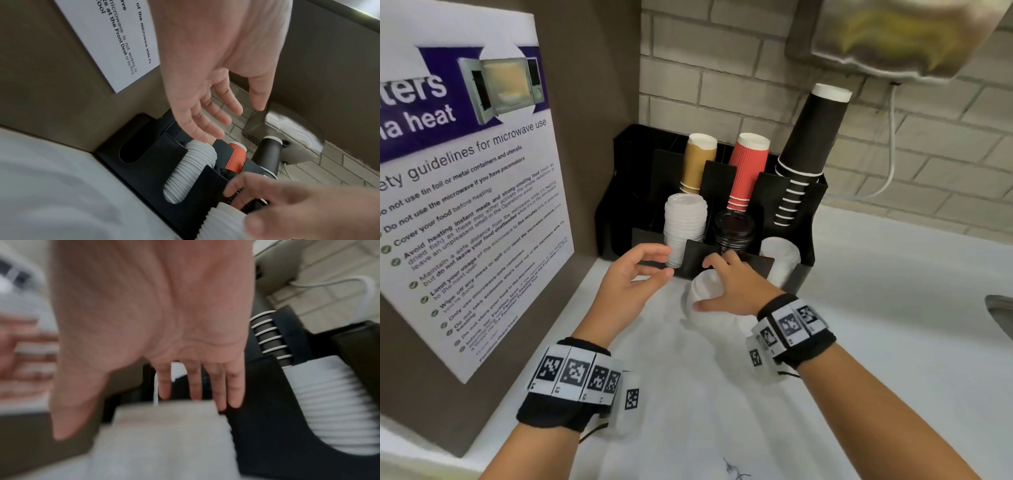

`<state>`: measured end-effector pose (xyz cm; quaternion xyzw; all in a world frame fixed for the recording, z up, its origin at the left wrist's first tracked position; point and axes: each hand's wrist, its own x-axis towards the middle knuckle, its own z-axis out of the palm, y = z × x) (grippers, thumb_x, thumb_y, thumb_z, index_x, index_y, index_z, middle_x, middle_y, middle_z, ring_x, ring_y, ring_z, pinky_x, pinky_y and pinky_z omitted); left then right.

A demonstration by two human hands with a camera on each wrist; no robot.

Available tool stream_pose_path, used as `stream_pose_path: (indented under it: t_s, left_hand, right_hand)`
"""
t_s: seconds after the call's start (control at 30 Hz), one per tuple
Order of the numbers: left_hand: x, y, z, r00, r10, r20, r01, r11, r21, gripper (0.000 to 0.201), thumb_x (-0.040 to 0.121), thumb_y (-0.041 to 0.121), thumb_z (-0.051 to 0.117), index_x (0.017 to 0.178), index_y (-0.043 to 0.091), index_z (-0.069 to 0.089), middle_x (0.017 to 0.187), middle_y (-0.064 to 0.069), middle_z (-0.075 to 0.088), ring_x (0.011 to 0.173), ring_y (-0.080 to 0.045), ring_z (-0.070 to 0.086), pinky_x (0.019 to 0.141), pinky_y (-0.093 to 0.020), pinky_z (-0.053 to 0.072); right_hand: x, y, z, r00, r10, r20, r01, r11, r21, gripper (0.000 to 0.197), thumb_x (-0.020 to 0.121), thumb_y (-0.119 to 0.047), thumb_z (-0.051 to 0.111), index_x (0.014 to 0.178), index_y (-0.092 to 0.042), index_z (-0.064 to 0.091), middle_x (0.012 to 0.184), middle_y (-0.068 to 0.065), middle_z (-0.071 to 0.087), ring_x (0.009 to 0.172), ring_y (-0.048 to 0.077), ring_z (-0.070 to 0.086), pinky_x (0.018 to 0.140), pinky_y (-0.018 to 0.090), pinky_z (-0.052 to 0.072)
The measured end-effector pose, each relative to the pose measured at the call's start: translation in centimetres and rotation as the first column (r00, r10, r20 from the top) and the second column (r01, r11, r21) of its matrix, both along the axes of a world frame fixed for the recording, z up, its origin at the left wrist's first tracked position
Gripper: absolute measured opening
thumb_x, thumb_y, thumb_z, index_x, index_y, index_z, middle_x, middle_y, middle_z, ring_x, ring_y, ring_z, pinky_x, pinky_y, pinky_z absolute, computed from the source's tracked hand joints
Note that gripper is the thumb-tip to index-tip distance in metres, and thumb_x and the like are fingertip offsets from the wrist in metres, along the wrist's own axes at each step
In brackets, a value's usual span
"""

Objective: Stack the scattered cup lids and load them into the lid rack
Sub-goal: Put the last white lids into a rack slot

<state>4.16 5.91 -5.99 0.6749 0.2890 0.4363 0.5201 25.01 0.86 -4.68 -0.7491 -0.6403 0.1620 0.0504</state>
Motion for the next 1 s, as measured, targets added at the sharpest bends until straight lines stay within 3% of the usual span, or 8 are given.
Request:
stream_pose_path:
  t_s: [0.2,0.3,0.4,0.5,0.57,0.67,0.83,1.0]
  left_hand:
    - [-0.3,0.0,-0.2,1.000,-0.003,0.016,0.003,1.000,-0.002,0.028,0.087,0.012,0.069,0.100,0.037,0.066,0.098,0.019,0.067,0.083,0.000,0.064,0.074,-0.007,0.044]
    - [-0.3,0.1,-0.3,1.000,0.002,0.023,-0.002,1.000,-0.004,0.029,0.087,0.011,0.070,0.101,0.037,0.066,0.099,0.016,0.067,0.083,0.001,0.064,0.074,-0.008,0.045]
    - [0.3,-0.3,-0.2,0.999,-0.035,0.015,0.036,0.999,-0.035,0.039,0.082,0.015,0.076,0.109,0.040,0.062,0.110,0.016,0.064,0.095,-0.004,0.064,0.077,-0.016,0.049]
    - [1.5,-1.3,0.0,0.985,-0.170,0.007,0.170,0.982,-0.078,0.077,0.063,0.036,0.085,0.130,0.048,0.047,0.134,0.020,0.051,0.117,-0.001,0.055,0.091,-0.025,0.051]
    - [2.4,-2.1,0.1,0.966,-0.253,0.053,0.257,0.962,-0.089,0.097,0.060,0.038,0.090,0.140,0.049,0.037,0.144,0.018,0.043,0.129,-0.007,0.049,0.096,-0.033,0.051]
    - [3.0,-2.8,0.7,0.946,-0.280,0.165,0.297,0.951,-0.091,0.097,0.057,0.032,0.088,0.140,0.045,0.039,0.139,0.015,0.047,0.125,-0.012,0.054,0.087,-0.033,0.055]
    - [2.7,-2.6,1.5,0.929,-0.348,0.122,0.356,0.933,-0.046,0.091,0.057,0.029,0.087,0.137,0.035,0.044,0.134,0.008,0.052,0.118,-0.017,0.059,0.081,-0.037,0.058]
    - [2.8,-2.7,1.4,0.919,-0.383,0.094,0.389,0.920,-0.049,0.092,0.059,0.026,0.088,0.139,0.035,0.043,0.135,0.009,0.052,0.120,-0.016,0.057,0.086,-0.045,0.057]
  right_hand:
    - [-0.7,0.6,-1.9,0.998,-0.044,-0.049,0.046,0.998,0.036,0.074,0.066,-0.040,0.079,0.126,-0.028,0.036,0.117,0.004,0.034,0.105,0.036,0.049,0.091,0.048,0.047]
    - [-0.2,0.4,-1.3,0.994,-0.062,-0.092,0.074,0.988,0.133,0.076,0.063,-0.037,0.080,0.125,-0.029,0.038,0.118,0.003,0.034,0.104,0.034,0.048,0.093,0.047,0.046]
    - [-0.1,-0.3,0.4,0.956,-0.052,-0.289,0.152,0.929,0.337,0.072,0.065,-0.030,0.082,0.124,-0.029,0.042,0.119,0.000,0.037,0.107,0.020,0.046,0.089,0.029,0.042]
    - [-1.3,-1.8,2.1,0.818,0.073,-0.570,0.216,0.881,0.422,0.063,0.069,-0.031,0.080,0.121,-0.035,0.044,0.118,-0.003,0.046,0.108,0.009,0.048,0.085,0.018,0.041]
    - [-2.6,-3.0,2.9,0.673,0.152,-0.724,0.214,0.897,0.388,0.059,0.069,-0.040,0.075,0.121,-0.040,0.046,0.116,-0.004,0.052,0.103,0.007,0.057,0.084,0.024,0.050]
    - [-3.6,-4.3,3.3,0.547,0.189,-0.815,0.239,0.898,0.369,0.057,0.070,-0.051,0.068,0.123,-0.039,0.049,0.117,-0.002,0.057,0.096,0.003,0.063,0.090,0.035,0.054]
    - [-2.4,-6.3,3.2,0.514,0.166,-0.841,0.206,0.928,0.310,0.065,0.071,-0.046,0.071,0.132,-0.041,0.048,0.122,0.001,0.062,0.112,0.017,0.061,0.100,0.044,0.048]
    - [-1.6,-7.0,3.4,0.484,0.158,-0.861,0.240,0.922,0.304,0.068,0.068,-0.037,0.079,0.130,-0.039,0.052,0.118,0.004,0.067,0.107,0.024,0.065,0.093,0.042,0.052]
